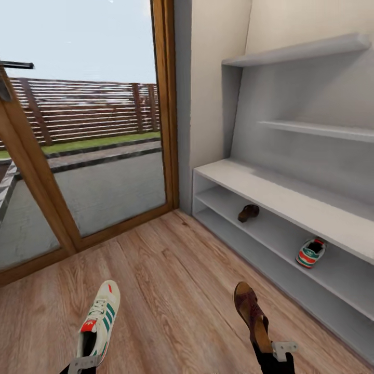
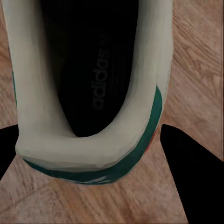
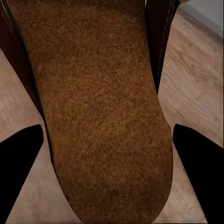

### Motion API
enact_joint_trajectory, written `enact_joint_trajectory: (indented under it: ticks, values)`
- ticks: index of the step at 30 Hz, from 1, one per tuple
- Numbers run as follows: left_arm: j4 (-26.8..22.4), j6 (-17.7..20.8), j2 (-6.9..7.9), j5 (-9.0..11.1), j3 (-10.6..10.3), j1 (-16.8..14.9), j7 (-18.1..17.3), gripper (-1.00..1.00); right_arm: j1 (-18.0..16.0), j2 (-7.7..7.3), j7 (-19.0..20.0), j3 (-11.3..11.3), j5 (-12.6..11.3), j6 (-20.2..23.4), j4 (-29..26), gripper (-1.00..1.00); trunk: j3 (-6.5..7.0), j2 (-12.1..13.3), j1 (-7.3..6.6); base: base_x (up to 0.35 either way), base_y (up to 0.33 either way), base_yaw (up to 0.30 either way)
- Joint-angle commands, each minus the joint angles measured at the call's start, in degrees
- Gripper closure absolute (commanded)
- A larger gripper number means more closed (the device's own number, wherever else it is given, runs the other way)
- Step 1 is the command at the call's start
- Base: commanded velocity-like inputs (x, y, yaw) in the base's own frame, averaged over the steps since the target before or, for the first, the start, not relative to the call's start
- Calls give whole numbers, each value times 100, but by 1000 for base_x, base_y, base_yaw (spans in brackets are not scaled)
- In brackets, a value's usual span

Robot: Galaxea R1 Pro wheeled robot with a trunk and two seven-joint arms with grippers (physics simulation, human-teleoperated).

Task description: Pick up the two gym shoes and the two sandals from the corridor floor and place them onto the hallstand (shoe rack) in the corridor, making sure they are on the rack and not on the floor. Arrange them so the two gym shoes are next to each other and the two sandals are next to each other.

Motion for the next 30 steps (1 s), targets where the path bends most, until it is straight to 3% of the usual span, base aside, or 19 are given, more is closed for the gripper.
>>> enact_joint_trajectory:
  ticks: [1, 17, 30]
  values:
    - [1, -21, -2, -48, 50, -3, -31, 100, -5, 1, 38, -54, 26, -15, 5, 100, -5, -2, -1, 0, 0, -265]
    - [3, -21, -2, -48, 49, -3, -34, 100, -5, 1, 37, -54, 29, -11, 5, 100, -5, -2, -1, 0, 12, -265]
    - [3, -21, -2, -48, 50, -3, -31, 100, -5, 1, 38, -54, 30, -7, 5, 100, -5, -2, -1, -37, 163, -265]
